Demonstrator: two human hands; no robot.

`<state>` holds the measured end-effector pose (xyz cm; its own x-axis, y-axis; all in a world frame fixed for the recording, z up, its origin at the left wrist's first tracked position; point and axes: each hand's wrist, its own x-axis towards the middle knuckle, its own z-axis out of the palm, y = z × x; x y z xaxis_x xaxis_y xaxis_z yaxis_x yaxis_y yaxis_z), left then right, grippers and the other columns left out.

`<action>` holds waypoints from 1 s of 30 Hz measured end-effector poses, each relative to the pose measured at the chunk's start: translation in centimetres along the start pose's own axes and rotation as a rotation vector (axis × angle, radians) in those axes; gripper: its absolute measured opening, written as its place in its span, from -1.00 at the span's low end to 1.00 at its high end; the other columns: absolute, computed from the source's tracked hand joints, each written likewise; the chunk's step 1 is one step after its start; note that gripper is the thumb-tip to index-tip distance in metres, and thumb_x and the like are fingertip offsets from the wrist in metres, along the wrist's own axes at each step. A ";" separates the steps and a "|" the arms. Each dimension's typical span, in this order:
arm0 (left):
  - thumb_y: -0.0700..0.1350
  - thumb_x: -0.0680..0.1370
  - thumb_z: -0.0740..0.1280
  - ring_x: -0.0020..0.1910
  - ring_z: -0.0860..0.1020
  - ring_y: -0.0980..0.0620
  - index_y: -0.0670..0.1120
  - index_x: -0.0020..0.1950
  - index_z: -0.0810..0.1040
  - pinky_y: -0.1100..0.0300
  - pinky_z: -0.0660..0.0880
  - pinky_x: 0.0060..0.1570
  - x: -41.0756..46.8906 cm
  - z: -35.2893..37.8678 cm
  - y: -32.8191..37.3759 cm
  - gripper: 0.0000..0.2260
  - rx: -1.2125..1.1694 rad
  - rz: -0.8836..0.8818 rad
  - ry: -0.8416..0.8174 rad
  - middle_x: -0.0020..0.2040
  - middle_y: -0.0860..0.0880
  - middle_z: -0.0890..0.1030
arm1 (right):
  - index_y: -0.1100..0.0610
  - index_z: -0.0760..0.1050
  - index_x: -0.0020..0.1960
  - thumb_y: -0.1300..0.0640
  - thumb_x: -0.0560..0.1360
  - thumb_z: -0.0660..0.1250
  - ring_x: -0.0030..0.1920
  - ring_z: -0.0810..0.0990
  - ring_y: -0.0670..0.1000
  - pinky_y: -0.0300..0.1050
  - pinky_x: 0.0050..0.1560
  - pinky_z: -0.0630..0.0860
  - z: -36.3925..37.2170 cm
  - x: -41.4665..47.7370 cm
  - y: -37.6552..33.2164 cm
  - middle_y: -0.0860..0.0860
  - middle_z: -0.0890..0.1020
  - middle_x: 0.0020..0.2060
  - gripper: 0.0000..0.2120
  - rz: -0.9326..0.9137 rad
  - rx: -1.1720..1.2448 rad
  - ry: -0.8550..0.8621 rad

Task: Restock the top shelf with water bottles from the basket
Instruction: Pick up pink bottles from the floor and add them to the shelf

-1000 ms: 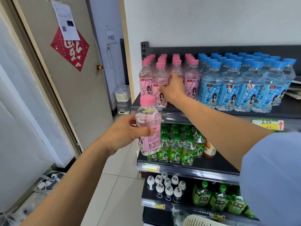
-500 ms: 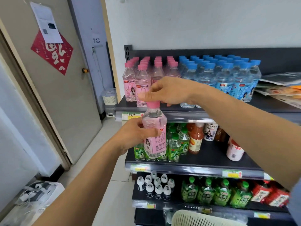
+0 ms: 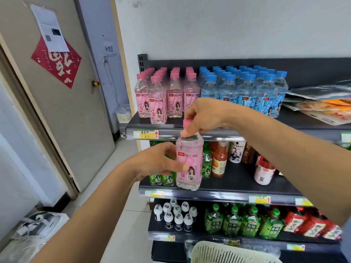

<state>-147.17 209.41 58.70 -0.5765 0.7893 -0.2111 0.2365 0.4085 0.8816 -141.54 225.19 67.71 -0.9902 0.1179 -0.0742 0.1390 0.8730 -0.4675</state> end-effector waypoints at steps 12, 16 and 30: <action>-0.34 0.32 0.50 -0.12 0.61 0.09 -0.06 0.15 0.51 0.24 0.51 -0.14 0.8 1.2 2.1 -0.55 -0.182 0.175 0.184 -0.07 0.04 0.65 | 0.08 0.44 0.27 -0.09 0.18 0.53 0.01 0.60 0.01 -0.09 0.06 0.57 -2.6 -0.3 1.6 0.01 0.59 0.09 -0.29 -0.055 0.334 0.090; -0.30 0.33 0.51 -0.23 0.57 0.17 -0.06 0.14 0.50 0.36 0.45 -0.33 1.4 1.2 3.6 -0.56 -0.226 0.202 0.301 -0.11 0.09 0.62 | 0.07 0.35 0.36 -0.04 0.13 0.55 0.14 0.58 0.07 0.06 0.22 0.49 -1.0 0.2 2.4 0.01 0.59 0.15 -0.15 0.014 0.432 -0.049; -0.21 0.48 0.40 -0.02 0.55 0.01 -0.10 0.08 0.56 0.13 0.48 0.06 0.8 -2.1 2.4 -0.81 -0.152 0.125 0.462 0.00 -0.06 0.60 | 0.16 0.36 0.30 0.13 0.26 0.59 0.14 0.56 0.06 -0.03 0.21 0.50 -1.9 9.5 0.9 0.03 0.58 0.14 -0.31 0.018 0.425 0.539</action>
<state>-148.67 210.11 61.53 -0.8450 0.5289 0.0787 0.2291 0.2250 0.9471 -150.88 227.96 68.23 -0.8389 0.4459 0.3121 0.0383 0.6203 -0.7834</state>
